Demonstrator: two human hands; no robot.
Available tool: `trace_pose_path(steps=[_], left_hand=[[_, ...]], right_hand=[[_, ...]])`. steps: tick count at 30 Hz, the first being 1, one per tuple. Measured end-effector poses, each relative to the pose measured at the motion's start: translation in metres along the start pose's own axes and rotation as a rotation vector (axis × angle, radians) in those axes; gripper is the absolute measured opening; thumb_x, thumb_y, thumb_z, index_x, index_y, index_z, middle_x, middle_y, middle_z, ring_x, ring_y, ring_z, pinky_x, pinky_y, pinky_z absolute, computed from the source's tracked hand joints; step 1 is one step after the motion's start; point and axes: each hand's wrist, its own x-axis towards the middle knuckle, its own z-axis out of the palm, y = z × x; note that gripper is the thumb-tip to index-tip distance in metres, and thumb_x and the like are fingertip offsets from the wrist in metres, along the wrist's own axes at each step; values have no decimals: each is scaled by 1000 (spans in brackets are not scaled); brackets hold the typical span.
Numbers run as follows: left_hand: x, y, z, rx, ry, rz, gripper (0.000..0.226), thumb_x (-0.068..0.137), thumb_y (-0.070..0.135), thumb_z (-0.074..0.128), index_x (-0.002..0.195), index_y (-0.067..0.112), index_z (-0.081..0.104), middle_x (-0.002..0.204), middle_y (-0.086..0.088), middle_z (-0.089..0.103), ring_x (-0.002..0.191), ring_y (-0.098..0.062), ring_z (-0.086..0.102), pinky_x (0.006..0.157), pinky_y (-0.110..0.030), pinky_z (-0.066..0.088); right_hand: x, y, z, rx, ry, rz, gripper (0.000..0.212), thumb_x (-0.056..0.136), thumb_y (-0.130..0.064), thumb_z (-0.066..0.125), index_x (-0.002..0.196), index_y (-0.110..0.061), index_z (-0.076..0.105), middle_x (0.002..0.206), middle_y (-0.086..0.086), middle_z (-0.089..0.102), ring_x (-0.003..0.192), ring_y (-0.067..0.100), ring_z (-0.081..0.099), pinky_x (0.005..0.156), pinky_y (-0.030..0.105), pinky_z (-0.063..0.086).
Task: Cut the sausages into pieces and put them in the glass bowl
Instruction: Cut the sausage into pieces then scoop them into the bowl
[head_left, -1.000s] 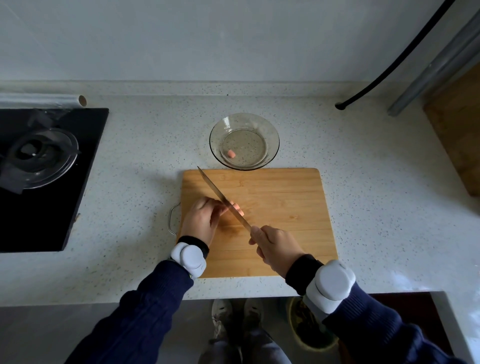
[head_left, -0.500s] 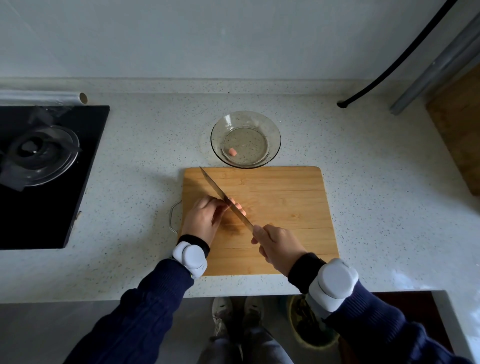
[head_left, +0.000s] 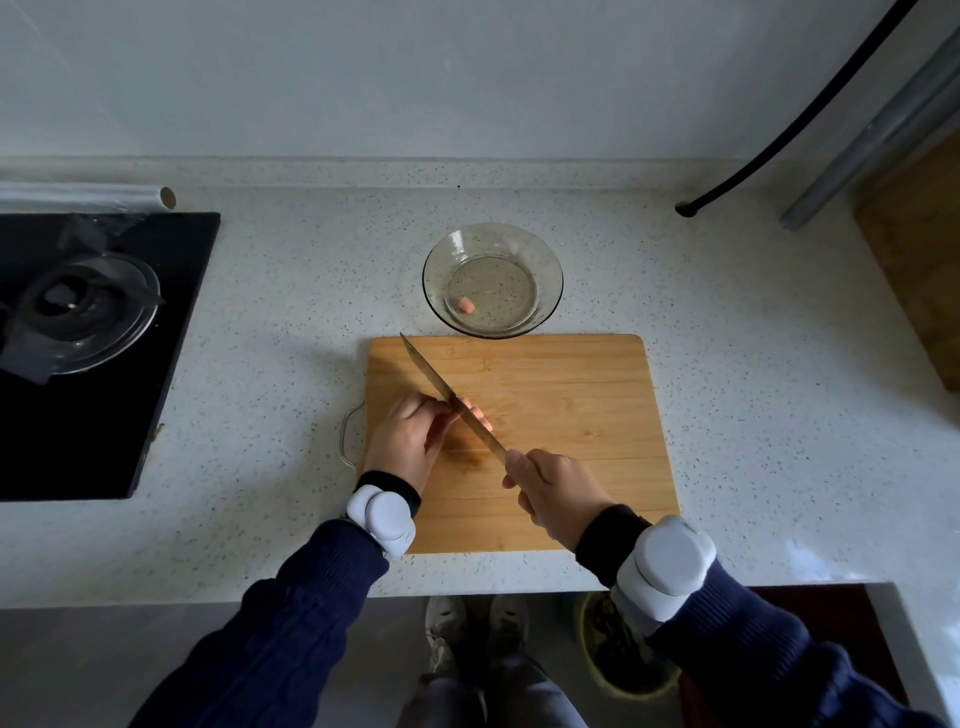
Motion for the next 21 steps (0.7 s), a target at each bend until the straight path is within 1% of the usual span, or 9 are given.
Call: trace_pose_path(steps=[6, 10, 17, 21], left_hand=[[0, -1, 0, -6, 2, 14, 10, 82, 17, 69, 89, 10, 70, 88, -8, 65, 82, -24, 63, 67, -31, 55], [1, -2, 1, -8, -8, 9, 10, 82, 15, 69, 89, 8, 70, 89, -8, 65, 84, -24, 63, 69, -35, 56], [1, -4, 0, 10, -28, 14, 8, 81, 11, 68, 88, 7, 69, 91, -8, 66, 85, -26, 63, 69, -36, 56], [2, -5, 1, 24, -42, 8, 8, 81, 13, 66, 86, 7, 69, 87, -9, 64, 83, -26, 62, 67, -38, 55]], right_hand=[[2, 0, 0, 0, -3, 1, 38, 99, -33, 32, 87, -8, 57, 59, -12, 45, 51, 3, 38, 49, 15, 29], [4, 1, 1, -20, -11, 1, 38, 99, -35, 31, 86, -9, 56, 60, -12, 45, 52, 3, 38, 50, 16, 29], [10, 4, 2, -12, -28, 26, 40, 99, -37, 30, 84, -10, 56, 60, -11, 44, 51, 5, 37, 49, 17, 27], [13, 7, 4, -21, -40, 34, 40, 98, -39, 30, 74, -18, 53, 60, -8, 45, 51, 7, 38, 49, 18, 29]])
